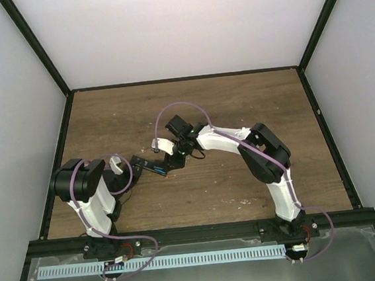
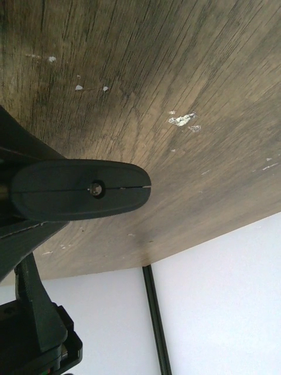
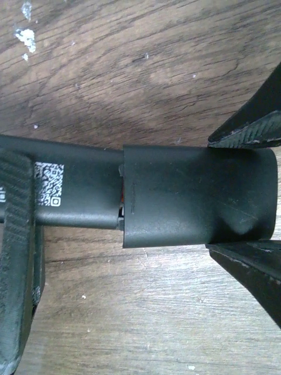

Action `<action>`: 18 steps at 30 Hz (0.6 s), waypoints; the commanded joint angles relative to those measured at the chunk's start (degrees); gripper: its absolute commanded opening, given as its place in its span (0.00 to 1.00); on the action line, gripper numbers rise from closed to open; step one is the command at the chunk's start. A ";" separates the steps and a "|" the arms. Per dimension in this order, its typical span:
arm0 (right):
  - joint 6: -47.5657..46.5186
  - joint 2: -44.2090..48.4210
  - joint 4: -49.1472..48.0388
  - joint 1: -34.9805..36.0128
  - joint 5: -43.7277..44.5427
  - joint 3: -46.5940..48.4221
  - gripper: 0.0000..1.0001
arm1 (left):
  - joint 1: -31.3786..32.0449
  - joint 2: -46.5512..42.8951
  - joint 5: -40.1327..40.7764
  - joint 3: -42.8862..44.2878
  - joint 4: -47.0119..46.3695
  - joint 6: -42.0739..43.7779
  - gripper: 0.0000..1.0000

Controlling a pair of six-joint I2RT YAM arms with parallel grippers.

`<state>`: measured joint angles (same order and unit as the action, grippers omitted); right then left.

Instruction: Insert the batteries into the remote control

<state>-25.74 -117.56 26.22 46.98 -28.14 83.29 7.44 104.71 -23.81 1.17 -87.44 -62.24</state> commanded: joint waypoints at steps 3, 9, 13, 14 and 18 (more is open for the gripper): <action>1.56 -2.11 2.49 0.20 1.63 3.07 0.30 | 0.33 0.18 2.40 -0.91 -4.58 3.26 0.00; 1.95 -2.82 2.85 0.45 1.27 3.09 0.30 | 0.48 0.15 2.89 -0.91 -4.60 3.35 0.00; 2.34 -3.13 2.96 0.80 1.69 3.05 0.30 | 0.55 0.06 3.08 -0.79 -4.59 3.26 0.00; 2.56 -3.08 2.79 0.87 1.63 3.06 0.30 | 0.56 0.02 3.08 -0.81 -4.58 3.26 0.00; 2.86 -3.56 2.92 1.15 1.67 3.64 0.31 | 0.57 -0.11 3.27 -0.95 -4.58 3.35 0.00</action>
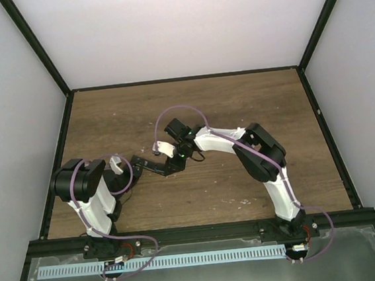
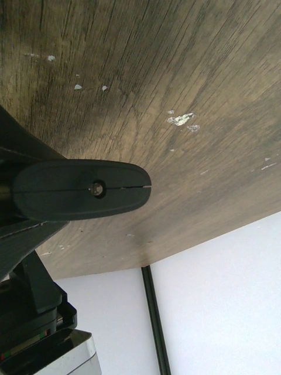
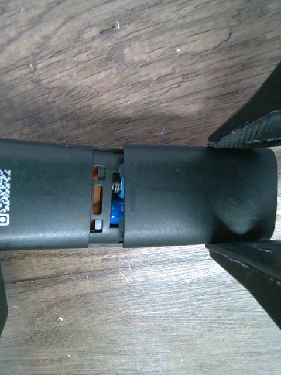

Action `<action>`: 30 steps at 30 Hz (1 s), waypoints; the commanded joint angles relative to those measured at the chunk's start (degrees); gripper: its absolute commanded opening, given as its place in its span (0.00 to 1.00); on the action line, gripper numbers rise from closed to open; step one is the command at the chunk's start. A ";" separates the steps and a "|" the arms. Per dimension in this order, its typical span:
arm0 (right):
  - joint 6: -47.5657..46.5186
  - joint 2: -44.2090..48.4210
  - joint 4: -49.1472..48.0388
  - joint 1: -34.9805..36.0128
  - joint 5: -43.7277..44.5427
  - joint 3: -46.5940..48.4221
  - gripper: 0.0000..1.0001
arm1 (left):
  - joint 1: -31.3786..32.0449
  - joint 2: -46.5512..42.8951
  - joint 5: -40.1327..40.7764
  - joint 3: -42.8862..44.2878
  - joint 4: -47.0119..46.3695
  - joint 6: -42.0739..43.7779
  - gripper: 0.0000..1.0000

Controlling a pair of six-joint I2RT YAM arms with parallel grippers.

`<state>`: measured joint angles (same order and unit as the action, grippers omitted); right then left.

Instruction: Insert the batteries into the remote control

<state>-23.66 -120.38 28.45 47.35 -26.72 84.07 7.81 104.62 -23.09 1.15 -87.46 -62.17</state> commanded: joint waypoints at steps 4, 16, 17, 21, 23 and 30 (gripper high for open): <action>1.06 -1.48 1.30 0.96 -0.14 3.84 0.31 | 0.23 0.11 2.89 -1.14 -4.57 3.03 0.00; 1.59 -3.46 3.32 1.25 0.05 5.87 0.33 | 0.27 -0.20 2.89 -1.15 -4.56 3.02 0.00; 1.60 -3.54 3.50 1.29 0.01 5.99 0.33 | 0.27 -0.20 2.88 -1.15 -4.56 3.02 0.00; 1.76 -3.93 3.82 1.29 -0.08 6.40 0.34 | 0.27 -0.20 2.81 -1.15 -4.52 3.07 0.00; 1.85 -3.91 3.69 1.40 -0.09 6.45 0.35 | 0.24 -0.17 2.82 -1.15 -4.53 3.10 0.00; 1.87 -4.86 4.02 1.38 -0.58 7.57 0.36 | 0.35 -0.20 2.71 -1.17 -4.52 3.11 0.00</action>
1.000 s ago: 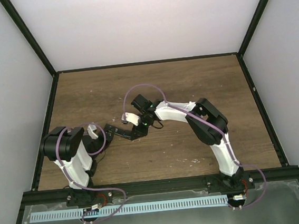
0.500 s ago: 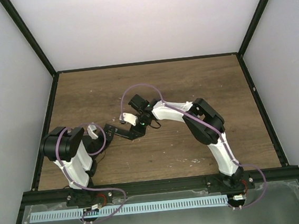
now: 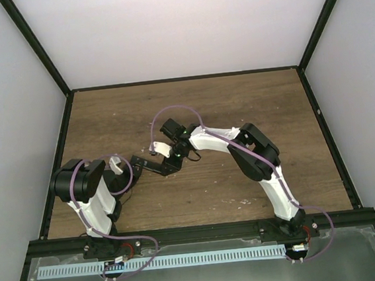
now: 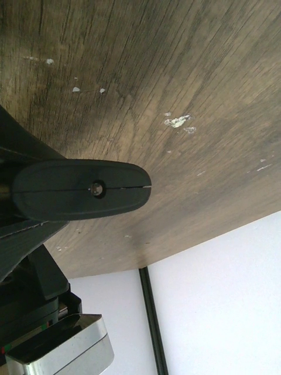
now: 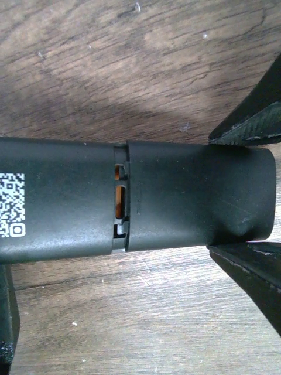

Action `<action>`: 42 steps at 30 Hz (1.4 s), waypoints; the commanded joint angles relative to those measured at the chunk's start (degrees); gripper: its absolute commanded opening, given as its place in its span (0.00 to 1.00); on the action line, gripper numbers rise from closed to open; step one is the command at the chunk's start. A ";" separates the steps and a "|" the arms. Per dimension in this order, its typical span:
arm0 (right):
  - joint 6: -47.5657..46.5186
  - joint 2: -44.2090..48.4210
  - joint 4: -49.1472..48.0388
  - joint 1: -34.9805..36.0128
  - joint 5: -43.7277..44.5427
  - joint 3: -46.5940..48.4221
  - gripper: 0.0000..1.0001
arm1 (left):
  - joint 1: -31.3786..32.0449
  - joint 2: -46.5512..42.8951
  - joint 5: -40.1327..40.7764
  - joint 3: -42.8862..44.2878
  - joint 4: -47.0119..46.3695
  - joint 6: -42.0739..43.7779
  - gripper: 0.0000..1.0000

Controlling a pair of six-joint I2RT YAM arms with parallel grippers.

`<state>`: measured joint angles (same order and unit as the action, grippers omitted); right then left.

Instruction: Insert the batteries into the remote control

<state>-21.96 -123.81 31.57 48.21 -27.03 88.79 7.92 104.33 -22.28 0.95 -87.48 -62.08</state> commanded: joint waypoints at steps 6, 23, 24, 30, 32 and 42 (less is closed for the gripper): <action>-0.09 -1.26 0.13 0.66 -0.31 3.07 0.37 | 0.55 0.17 1.81 -0.86 -4.53 3.15 0.00; -0.81 0.85 -1.83 1.01 -0.43 2.10 0.55 | 0.69 0.50 2.02 -0.94 -4.47 3.02 0.00; -0.90 1.11 -1.91 1.01 -0.10 1.97 0.57 | 0.67 0.45 2.06 -0.95 -4.48 3.02 0.00; -0.72 4.75 -4.99 0.92 0.81 -0.68 0.62 | 0.69 0.11 2.18 -1.20 -4.45 3.20 0.00; -0.72 5.93 -5.58 0.93 0.68 -1.30 0.64 | 0.67 0.01 2.24 -1.30 -4.47 3.20 0.00; -0.10 8.09 -6.94 -1.33 -1.27 -4.53 0.55 | 0.64 -0.18 2.57 -1.74 -4.46 3.37 0.00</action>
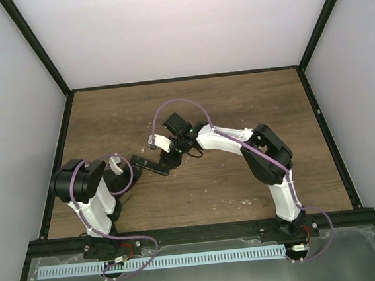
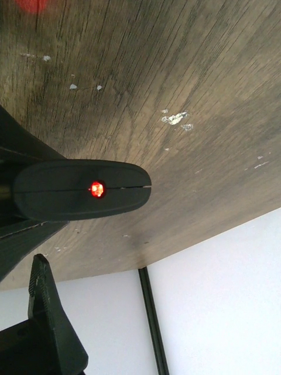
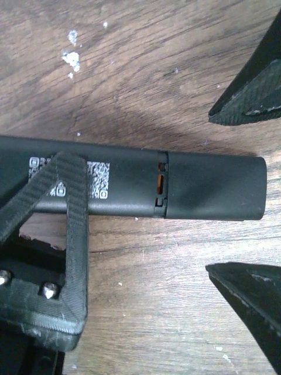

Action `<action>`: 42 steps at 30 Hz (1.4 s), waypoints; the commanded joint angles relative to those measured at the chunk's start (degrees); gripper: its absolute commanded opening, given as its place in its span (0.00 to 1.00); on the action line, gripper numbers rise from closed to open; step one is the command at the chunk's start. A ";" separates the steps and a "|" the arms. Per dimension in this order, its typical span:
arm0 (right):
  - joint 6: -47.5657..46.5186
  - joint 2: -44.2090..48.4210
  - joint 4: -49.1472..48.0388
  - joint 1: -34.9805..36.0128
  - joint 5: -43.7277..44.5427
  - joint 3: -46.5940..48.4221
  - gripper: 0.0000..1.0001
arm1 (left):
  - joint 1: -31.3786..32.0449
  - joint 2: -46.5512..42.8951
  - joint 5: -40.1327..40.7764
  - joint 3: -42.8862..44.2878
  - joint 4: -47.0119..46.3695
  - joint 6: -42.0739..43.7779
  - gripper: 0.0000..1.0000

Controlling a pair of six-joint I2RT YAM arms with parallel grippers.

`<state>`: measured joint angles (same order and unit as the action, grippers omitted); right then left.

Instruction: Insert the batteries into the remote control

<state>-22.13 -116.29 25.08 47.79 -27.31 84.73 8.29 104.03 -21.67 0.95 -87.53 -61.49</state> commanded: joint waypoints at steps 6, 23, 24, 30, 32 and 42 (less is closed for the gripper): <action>0.07 -1.35 -0.23 -1.17 -2.18 -0.04 0.47 | 0.25 0.09 1.90 -1.65 -4.43 2.88 0.00; -0.11 -5.38 0.01 -1.88 -4.07 1.61 0.38 | 0.31 0.48 1.28 -1.38 -4.41 2.61 0.00; -0.11 -5.55 0.05 -1.91 -3.99 1.76 0.38 | 0.32 0.49 1.22 -1.32 -4.41 2.61 0.00; -0.19 -6.84 0.30 -2.04 -4.74 3.03 0.35 | 0.25 0.61 0.94 -1.22 -4.44 2.55 0.00; -0.35 -7.37 0.47 -2.07 -4.97 3.44 0.34 | 0.27 0.50 0.87 -1.17 -4.49 2.52 0.00; -0.63 -9.23 1.10 -2.41 -6.59 4.96 0.27 | 0.62 0.53 0.37 -1.03 -4.50 2.56 0.00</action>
<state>-22.00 -123.63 25.56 45.82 -33.19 87.00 8.32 104.03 -21.71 0.95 -87.53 -61.47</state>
